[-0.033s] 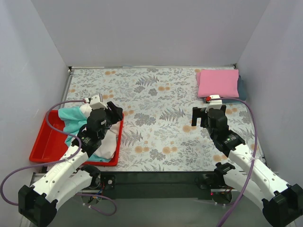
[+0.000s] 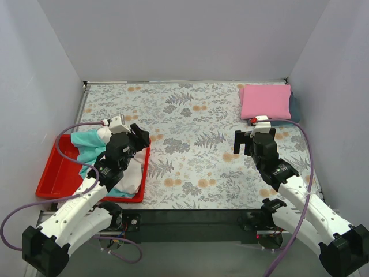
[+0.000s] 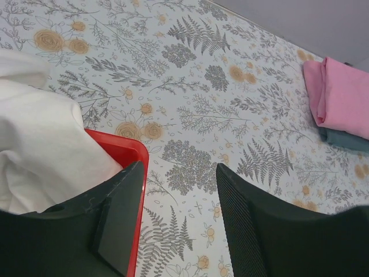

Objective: Fold and stack the t-shirts
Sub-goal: Grab the tshirt from the pile

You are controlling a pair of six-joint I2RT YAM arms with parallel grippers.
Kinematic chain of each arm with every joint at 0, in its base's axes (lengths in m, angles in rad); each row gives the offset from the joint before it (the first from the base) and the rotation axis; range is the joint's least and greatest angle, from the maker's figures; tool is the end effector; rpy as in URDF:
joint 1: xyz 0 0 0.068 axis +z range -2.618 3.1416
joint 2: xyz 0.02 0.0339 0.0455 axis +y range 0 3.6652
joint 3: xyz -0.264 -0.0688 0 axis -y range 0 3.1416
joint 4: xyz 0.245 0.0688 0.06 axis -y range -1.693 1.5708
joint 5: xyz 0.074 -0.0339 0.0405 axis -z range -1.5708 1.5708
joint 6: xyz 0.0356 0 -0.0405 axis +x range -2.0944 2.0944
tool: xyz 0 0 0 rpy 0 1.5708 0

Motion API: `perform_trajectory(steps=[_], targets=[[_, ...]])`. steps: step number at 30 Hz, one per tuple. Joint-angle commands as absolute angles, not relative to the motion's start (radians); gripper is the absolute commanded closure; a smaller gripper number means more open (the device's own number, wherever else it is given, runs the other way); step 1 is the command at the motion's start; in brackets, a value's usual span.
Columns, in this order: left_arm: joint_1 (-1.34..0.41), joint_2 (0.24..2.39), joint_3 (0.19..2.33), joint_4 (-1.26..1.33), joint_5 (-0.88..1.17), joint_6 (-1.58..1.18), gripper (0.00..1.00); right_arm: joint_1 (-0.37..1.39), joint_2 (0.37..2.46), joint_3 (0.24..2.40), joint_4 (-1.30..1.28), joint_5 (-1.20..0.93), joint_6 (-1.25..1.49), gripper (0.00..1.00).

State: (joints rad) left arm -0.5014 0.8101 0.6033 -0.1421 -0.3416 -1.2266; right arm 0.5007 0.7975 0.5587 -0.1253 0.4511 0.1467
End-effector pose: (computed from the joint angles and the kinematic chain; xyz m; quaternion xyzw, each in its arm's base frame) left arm 0.1734 -0.0814 0.2764 -0.3775 0.7201 -0.3395 0.4730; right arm 0.1714 0.0761 0.2650 -0.0164 0.8124 0.0013 0.5829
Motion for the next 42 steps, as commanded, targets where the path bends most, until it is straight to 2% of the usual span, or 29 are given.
perform_trajectory(steps=[1, 14, 19, 20, 23, 25, 27, 33, 37, 42], targets=[[-0.506, 0.792, 0.607, -0.158, -0.399, -1.215, 0.49, 0.494, 0.782, 0.554, -0.103, 0.480, 0.152, 0.02], [-0.506, 0.818, 0.612, -0.170, -0.443, -1.229, 0.46, 0.491, 0.787, 0.554, -0.101, 0.476, 0.153, 0.02], [-0.505, 0.824, 0.606, -0.213, -0.563, -1.275, 0.37, 0.492, 0.793, 0.555, -0.101, 0.463, 0.156, 0.02], [-0.506, 0.845, 0.633, -0.250, -0.584, -1.291, 0.33, 0.492, 0.796, 0.555, -0.101, 0.456, 0.160, 0.02], [-0.505, 0.888, 0.667, -0.282, -0.595, -1.298, 0.30, 0.491, 0.804, 0.557, -0.101, 0.446, 0.160, 0.02], [-0.506, 0.917, 0.678, -0.296, -0.644, -1.299, 0.30, 0.489, 0.813, 0.558, -0.101, 0.440, 0.161, 0.02], [-0.503, 0.904, 0.670, -0.276, -0.748, -1.290, 0.25, 0.491, 0.816, 0.555, -0.100, 0.434, 0.164, 0.02], [-0.338, 0.853, 0.624, -0.201, -0.710, -1.261, 0.23, 0.491, 0.822, 0.558, -0.091, 0.382, 0.169, 0.02], [-0.212, 0.942, 0.618, -0.203, -0.726, -1.258, 0.23, 0.491, 0.839, 0.552, -0.065, 0.289, 0.184, 0.02], [-0.094, 0.965, 0.579, -0.148, -0.675, -1.240, 0.27, 0.491, 0.847, 0.545, -0.040, 0.192, 0.193, 0.02]])
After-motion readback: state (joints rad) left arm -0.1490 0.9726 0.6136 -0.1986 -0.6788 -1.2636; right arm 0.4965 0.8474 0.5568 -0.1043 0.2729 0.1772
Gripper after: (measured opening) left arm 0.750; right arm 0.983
